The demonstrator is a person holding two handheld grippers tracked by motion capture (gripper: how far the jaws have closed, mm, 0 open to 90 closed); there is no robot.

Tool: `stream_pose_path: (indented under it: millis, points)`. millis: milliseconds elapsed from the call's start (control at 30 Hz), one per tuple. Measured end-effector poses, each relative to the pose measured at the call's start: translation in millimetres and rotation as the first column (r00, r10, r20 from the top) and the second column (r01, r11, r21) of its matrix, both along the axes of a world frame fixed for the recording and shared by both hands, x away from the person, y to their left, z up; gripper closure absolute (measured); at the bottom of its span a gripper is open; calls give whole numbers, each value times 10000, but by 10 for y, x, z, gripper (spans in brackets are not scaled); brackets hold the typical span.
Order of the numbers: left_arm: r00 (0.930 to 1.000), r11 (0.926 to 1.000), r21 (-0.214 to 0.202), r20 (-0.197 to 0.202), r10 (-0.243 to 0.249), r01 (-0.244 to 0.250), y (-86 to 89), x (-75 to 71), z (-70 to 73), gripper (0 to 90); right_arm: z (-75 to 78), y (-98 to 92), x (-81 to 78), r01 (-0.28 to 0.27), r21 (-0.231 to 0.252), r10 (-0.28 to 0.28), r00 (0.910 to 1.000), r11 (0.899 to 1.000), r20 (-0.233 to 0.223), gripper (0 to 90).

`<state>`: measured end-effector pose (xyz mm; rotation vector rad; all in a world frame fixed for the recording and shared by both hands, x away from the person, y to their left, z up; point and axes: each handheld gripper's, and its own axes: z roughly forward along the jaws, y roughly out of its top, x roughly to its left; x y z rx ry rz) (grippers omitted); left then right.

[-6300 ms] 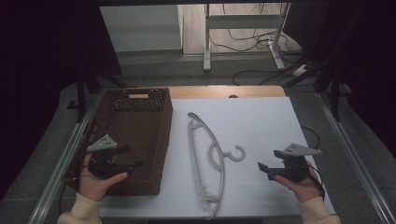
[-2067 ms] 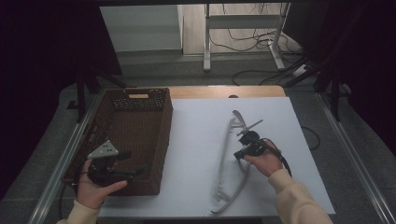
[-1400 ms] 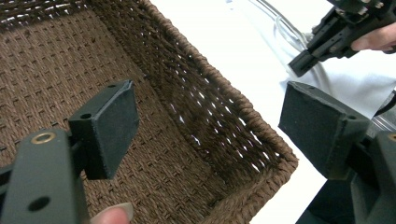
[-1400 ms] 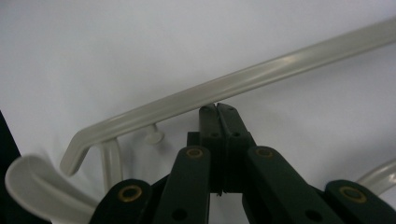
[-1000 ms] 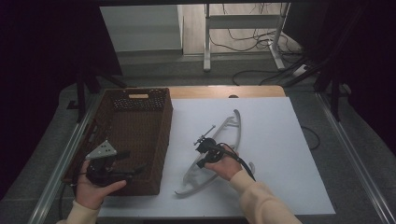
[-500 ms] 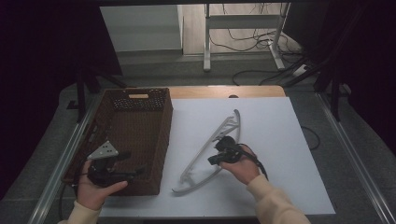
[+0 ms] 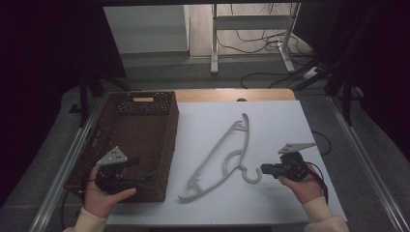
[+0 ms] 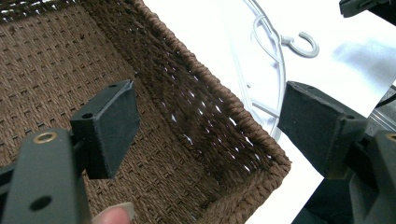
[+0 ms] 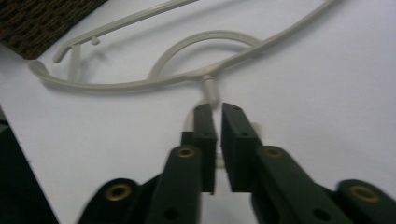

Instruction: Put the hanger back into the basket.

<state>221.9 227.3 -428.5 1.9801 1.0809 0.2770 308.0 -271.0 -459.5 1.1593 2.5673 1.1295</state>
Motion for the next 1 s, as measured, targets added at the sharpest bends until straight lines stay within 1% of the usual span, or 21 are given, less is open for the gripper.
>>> stream_pose_path:
  millis: [67,100,133,167,267,433,500,533,567,700,767,867,900,933,967,1000]
  points:
    - [10000,10000,3,1,4,-4,-1,4,-10,203,-4,-56,-20,135,-19,-135,9996,9999,260,520]
    - [10000,10000,-8,-8,12,-12,-2,8,-17,203,-15,-77,-29,138,-76,-136,9993,9999,336,430]
    - [10000,10000,-1,-19,21,-21,-2,12,-24,203,-27,-92,-33,169,-35,-168,9992,9999,369,366]
    - [10000,10000,-9,-35,33,-33,-3,15,-29,202,-38,-107,-30,214,21,-215,9993,9998,302,319]
    - [10000,10000,38,-84,-2,3,-21,24,-49,202,-56,-146,-17,340,89,-343,9988,9994,353,225]
    - [9998,9999,73,-140,-106,107,-52,32,-73,201,-52,-224,13,592,302,-607,9969,9978,505,177]
    - [9998,9999,75,-140,-134,135,-58,33,-77,200,-50,-235,16,640,316,-656,9965,9974,514,174]
    - [9997,9998,130,-170,-177,179,-71,36,-83,200,-47,-261,25,709,411,-730,9960,9966,515,166]
    - [9997,9998,89,-170,-168,170,-80,34,-85,200,-46,-271,29,737,430,-760,9957,9963,527,165]
    - [9997,9997,103,-134,-224,226,-111,33,-72,200,-40,-280,32,709,456,-735,9957,9964,566,162]
    - [9993,9992,94,-25,-380,381,-194,30,-47,199,-36,-274,31,688,470,-714,9959,9965,552,162]
    - [9971,9970,134,-13,-757,757,-359,55,-34,201,-29,-278,35,707,486,-734,9956,9963,581,161]
    - [9971,9970,134,-13,-757,757,-359,55,-34,201,-29,-278,35,707,486,-734,9956,9963,581,161]
    - [9946,9944,187,-33,-1039,1040,-471,76,-30,202,-26,-290,37,775,495,-804,9950,9958,588,162]
    - [9946,9944,187,-33,-1039,1040,-471,76,-30,203,-26,-290,37,775,495,-804,9950,9958,588,162]
    - [9900,9896,259,-63,-1411,1413,-602,97,-25,204,-29,-300,40,779,525,-810,9949,9956,607,163]
